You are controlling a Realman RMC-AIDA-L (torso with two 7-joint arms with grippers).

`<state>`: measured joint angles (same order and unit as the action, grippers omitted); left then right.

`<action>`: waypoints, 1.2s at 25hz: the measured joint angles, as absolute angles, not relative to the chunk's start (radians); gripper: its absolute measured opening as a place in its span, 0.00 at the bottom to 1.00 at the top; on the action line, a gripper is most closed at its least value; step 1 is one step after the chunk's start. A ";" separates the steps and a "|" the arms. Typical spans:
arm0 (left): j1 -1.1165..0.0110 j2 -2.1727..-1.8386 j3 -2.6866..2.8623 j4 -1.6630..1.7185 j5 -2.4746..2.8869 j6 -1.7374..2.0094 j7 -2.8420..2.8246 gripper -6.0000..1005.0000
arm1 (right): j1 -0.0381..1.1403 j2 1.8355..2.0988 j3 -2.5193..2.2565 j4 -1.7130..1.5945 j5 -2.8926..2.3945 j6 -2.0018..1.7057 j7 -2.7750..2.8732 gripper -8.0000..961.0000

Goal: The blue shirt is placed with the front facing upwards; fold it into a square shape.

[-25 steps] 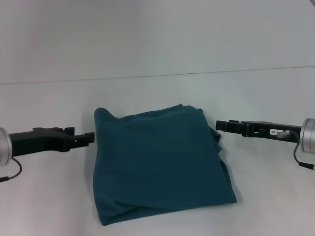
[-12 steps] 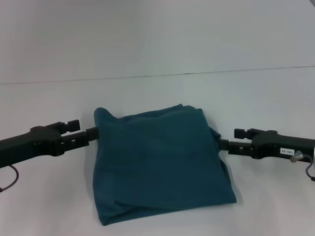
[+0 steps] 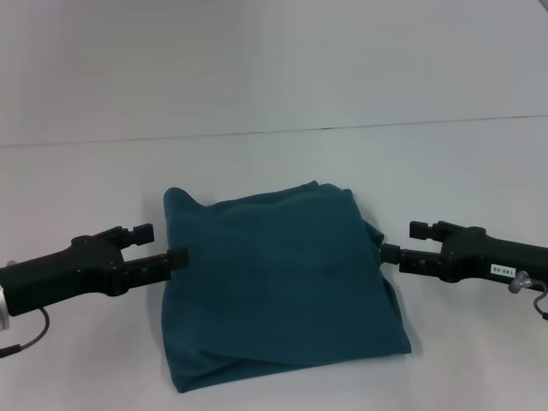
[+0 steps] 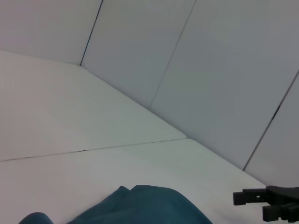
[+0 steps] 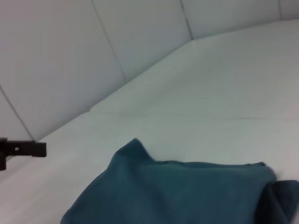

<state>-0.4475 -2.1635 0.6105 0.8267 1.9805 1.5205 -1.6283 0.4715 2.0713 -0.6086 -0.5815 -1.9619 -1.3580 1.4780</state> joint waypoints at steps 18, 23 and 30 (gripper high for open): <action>-0.457 -2.163 0.629 0.781 1.989 1.556 -1.624 0.91 | 0.463 2.062 -0.636 -0.582 -1.972 -1.390 1.429 0.95; -0.457 -2.163 0.651 0.777 2.006 1.577 -1.621 0.91 | 0.476 2.061 -0.659 -0.583 -1.983 -1.392 1.430 0.95; -0.459 -2.163 0.656 0.776 2.031 1.599 -1.620 0.91 | 0.485 2.060 -0.669 -0.583 -1.993 -1.389 1.430 0.95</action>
<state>-0.4587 -2.1629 0.6559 0.7764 2.0314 1.5988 -1.6203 0.4848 2.0598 -0.6686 -0.5829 -1.9927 -1.3892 1.4298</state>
